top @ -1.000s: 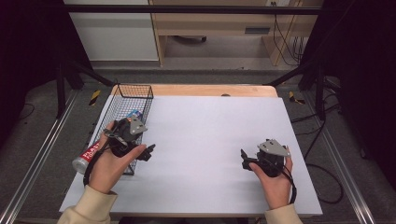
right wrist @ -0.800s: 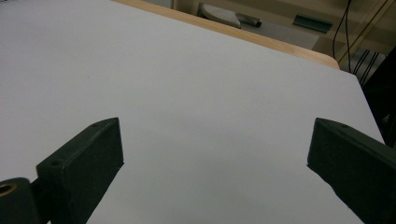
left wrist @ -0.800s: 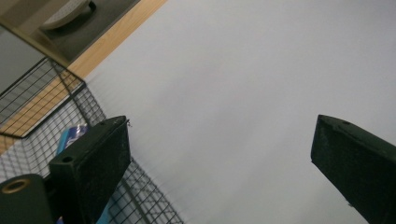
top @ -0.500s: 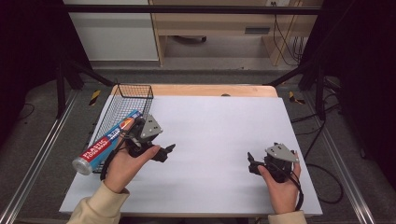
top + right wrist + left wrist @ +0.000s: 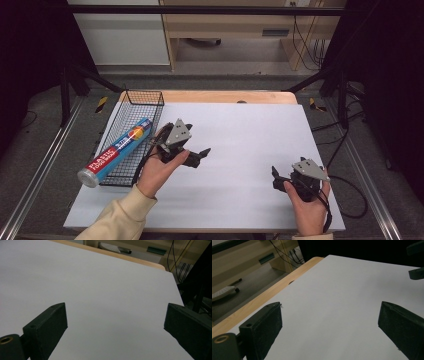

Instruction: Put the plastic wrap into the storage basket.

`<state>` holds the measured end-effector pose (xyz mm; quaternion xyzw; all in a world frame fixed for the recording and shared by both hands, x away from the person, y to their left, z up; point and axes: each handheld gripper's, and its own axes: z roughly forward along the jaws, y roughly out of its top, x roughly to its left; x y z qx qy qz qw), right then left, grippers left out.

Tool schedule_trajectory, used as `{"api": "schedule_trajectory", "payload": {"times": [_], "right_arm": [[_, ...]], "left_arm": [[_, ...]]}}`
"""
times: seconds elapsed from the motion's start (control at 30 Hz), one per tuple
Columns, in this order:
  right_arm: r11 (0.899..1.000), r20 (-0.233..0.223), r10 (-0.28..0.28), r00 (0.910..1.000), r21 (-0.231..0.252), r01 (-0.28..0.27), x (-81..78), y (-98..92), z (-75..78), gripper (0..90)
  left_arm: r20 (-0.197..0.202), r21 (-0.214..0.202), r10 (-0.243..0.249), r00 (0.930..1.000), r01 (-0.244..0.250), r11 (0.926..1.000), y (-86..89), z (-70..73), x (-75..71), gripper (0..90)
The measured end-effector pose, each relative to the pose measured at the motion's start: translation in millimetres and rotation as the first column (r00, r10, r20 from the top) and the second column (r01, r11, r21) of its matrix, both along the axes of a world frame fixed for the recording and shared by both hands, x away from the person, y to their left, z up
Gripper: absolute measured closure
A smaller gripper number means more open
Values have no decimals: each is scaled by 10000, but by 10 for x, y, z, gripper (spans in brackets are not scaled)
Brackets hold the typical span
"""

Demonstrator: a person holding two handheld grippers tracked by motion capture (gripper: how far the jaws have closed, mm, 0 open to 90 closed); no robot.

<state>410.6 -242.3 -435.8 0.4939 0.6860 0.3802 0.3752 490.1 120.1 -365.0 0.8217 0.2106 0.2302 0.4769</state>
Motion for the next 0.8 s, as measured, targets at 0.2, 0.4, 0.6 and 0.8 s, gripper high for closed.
{"api": "schedule_trajectory", "payload": {"times": [0.2,0.4,0.6,0.8], "right_arm": [[9998,137,30,9999,186,-32,-59,-46,18,51],[9998,103,49,9999,206,-51,-58,-75,2,57],[9996,-81,71,9999,268,-69,-42,-70,-29,61],[9981,-19,196,9998,578,-194,-29,-80,-49,65]], "left_arm": [[-65,112,164,9998,-163,9998,-14,-117,-21,53],[-171,100,15,9999,-13,9999,-42,-287,-76,50],[-373,305,67,9993,-55,9995,0,-487,-109,48],[-732,397,340,9967,-312,9987,133,-676,-133,48]]}}
